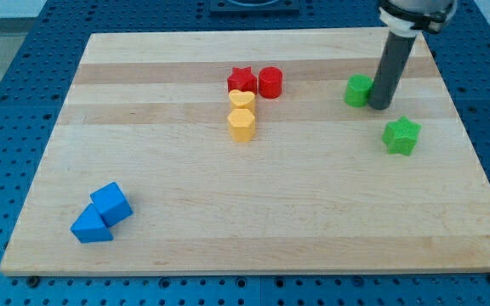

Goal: Move the green circle to the right of the red circle

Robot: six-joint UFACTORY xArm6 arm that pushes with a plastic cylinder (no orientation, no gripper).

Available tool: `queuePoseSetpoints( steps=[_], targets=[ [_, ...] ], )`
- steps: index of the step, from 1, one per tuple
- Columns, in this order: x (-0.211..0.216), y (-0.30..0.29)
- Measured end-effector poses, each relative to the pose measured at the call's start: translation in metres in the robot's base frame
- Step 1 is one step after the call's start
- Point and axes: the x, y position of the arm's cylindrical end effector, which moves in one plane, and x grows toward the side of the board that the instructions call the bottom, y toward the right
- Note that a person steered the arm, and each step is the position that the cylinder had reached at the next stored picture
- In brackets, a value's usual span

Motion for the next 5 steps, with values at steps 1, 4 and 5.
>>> queuePoseSetpoints(
  steps=[1, 4, 5],
  targets=[
    [-0.006, -0.014],
    [-0.043, -0.014],
    [-0.043, -0.014]
  ],
)
